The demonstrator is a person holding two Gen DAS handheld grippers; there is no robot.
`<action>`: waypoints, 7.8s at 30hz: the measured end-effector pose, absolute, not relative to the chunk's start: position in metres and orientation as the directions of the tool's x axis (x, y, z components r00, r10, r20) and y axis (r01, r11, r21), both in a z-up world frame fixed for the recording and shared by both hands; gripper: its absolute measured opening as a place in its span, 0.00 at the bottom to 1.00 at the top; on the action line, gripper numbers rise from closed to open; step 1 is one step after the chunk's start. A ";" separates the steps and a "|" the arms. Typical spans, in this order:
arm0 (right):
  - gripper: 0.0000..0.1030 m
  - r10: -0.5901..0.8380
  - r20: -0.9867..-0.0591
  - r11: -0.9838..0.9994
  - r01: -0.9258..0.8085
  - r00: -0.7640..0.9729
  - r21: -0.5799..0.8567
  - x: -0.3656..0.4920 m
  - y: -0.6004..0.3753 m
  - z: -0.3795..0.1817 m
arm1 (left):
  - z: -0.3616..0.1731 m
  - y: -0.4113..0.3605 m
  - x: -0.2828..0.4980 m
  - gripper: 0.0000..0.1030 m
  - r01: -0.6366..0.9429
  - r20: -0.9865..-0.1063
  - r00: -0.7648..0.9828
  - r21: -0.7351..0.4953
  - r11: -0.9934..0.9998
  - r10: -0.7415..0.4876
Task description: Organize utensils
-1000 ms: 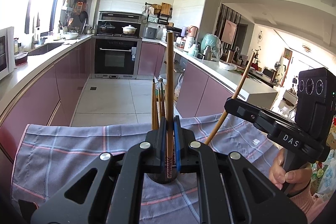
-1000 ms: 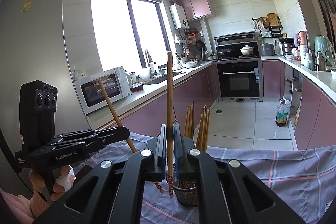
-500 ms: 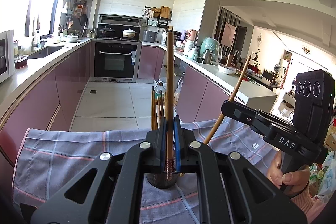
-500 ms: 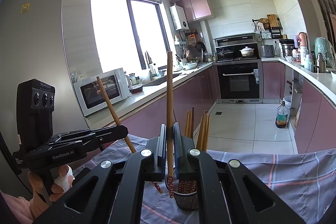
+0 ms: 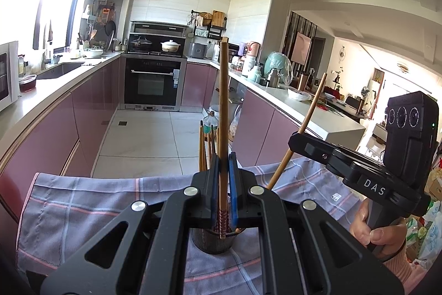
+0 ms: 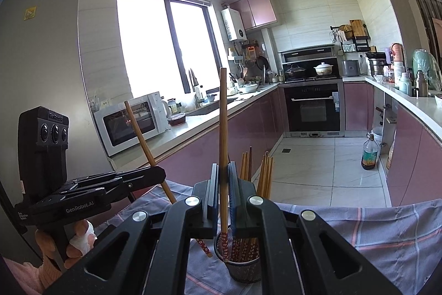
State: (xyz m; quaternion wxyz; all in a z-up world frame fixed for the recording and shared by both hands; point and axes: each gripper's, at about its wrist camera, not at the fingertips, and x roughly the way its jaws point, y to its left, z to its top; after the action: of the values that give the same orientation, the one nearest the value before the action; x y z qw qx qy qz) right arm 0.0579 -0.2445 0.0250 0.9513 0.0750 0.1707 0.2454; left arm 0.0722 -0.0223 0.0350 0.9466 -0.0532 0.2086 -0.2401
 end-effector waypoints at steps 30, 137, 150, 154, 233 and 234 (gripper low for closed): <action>0.05 0.446 -0.355 0.894 -0.389 0.822 0.224 0.089 -0.239 0.007 | 0.028 -0.033 0.076 0.07 0.407 -0.398 0.802 -0.180 0.895 -0.445; 0.94 0.259 -0.227 0.966 -0.247 0.939 0.078 -0.037 -0.203 -0.044 | -0.036 0.021 -0.049 0.94 0.096 -0.241 0.965 -0.038 0.995 -0.102; 0.94 0.252 -0.222 0.968 -0.241 0.942 0.076 -0.038 -0.202 -0.045 | -0.034 0.026 -0.052 0.94 0.077 -0.231 0.969 -0.045 0.996 -0.085; 0.94 0.252 -0.220 0.967 -0.242 0.942 0.074 -0.038 -0.202 -0.045 | -0.033 0.028 -0.052 0.94 0.067 -0.226 0.971 -0.046 0.997 -0.076; 0.94 0.256 -0.210 0.966 -0.244 0.944 0.081 -0.039 -0.203 -0.043 | -0.033 0.027 -0.055 0.94 0.061 -0.219 0.973 -0.039 0.997 -0.068; 0.94 0.255 -0.210 0.967 -0.244 0.944 0.080 -0.039 -0.203 -0.043 | -0.033 0.027 -0.054 0.94 0.061 -0.219 0.973 -0.039 0.997 -0.069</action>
State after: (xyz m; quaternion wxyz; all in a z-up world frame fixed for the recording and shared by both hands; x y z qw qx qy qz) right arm -0.0392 -0.2029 -0.0429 0.9855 0.0262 0.1100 0.1266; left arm -0.0543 0.0271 -0.0327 0.9932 -0.0161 0.1109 -0.0327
